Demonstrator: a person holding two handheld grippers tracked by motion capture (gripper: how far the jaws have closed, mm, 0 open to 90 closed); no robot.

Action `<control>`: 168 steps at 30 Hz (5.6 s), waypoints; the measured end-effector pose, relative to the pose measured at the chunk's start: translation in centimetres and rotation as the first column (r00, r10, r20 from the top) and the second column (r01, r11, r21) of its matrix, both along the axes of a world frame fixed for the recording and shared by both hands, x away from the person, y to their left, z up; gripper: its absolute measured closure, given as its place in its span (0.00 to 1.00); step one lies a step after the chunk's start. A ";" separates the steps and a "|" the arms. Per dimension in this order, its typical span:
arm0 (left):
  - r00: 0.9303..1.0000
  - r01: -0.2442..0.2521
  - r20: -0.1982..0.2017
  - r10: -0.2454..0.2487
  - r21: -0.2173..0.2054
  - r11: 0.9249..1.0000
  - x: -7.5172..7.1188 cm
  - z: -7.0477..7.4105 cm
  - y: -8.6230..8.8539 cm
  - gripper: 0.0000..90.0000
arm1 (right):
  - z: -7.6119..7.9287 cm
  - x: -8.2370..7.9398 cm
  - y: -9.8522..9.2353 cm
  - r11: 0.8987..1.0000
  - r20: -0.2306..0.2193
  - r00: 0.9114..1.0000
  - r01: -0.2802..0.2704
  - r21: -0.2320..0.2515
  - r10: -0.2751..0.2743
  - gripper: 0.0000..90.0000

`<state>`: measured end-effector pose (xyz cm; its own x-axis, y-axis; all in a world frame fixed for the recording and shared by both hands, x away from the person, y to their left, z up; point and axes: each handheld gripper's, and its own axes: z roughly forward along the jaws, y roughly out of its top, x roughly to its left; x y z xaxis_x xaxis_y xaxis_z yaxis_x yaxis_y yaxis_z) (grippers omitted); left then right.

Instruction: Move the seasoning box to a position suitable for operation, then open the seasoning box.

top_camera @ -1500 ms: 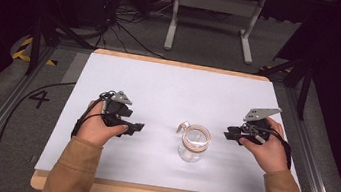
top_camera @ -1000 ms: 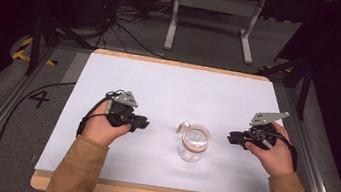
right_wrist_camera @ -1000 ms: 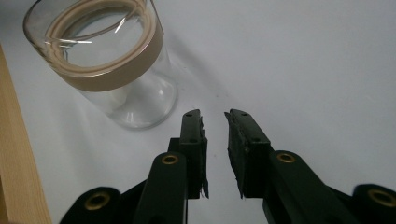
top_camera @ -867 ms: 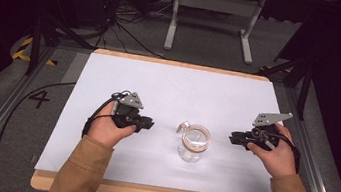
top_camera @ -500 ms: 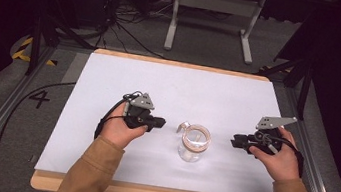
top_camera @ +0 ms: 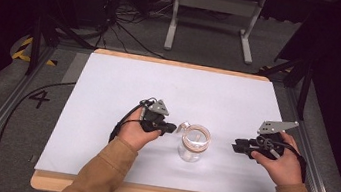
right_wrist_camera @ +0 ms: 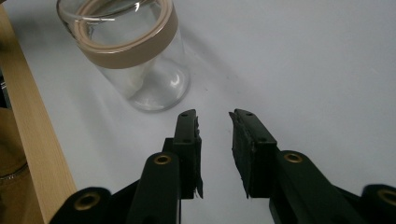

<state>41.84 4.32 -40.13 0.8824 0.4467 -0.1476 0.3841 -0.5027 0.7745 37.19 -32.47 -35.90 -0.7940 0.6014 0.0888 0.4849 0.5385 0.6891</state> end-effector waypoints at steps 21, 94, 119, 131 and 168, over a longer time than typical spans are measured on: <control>1.000 0.009 0.006 -0.009 0.035 0.999 0.6 -1.2 -1.2 1.00 | -1.2 -0.5 2.3 0.997 -0.009 0.997 -0.074 -0.038 0.074 0.84; 0.995 -0.092 -0.046 0.093 0.041 0.995 -1.7 1.9 5.3 0.89 | -4.4 1.2 8.6 0.977 -0.003 0.983 -0.184 -0.109 0.184 1.00; 0.998 -0.055 -0.020 0.054 -0.089 0.994 -1.2 3.8 5.0 0.88 | -2.7 -0.2 7.2 0.985 0.046 0.985 -0.164 -0.057 0.166 1.00; 0.998 -0.048 0.039 0.057 -0.203 0.978 0.0 4.5 2.7 0.91 | -2.3 -1.2 5.5 0.992 0.061 0.991 -0.120 -0.035 0.122 1.00; 1.000 0.023 0.010 -0.021 -0.207 0.978 2.1 2.3 -2.5 0.97 | -2.5 -3.5 7.0 0.989 0.079 0.986 -0.150 0.016 0.148 1.00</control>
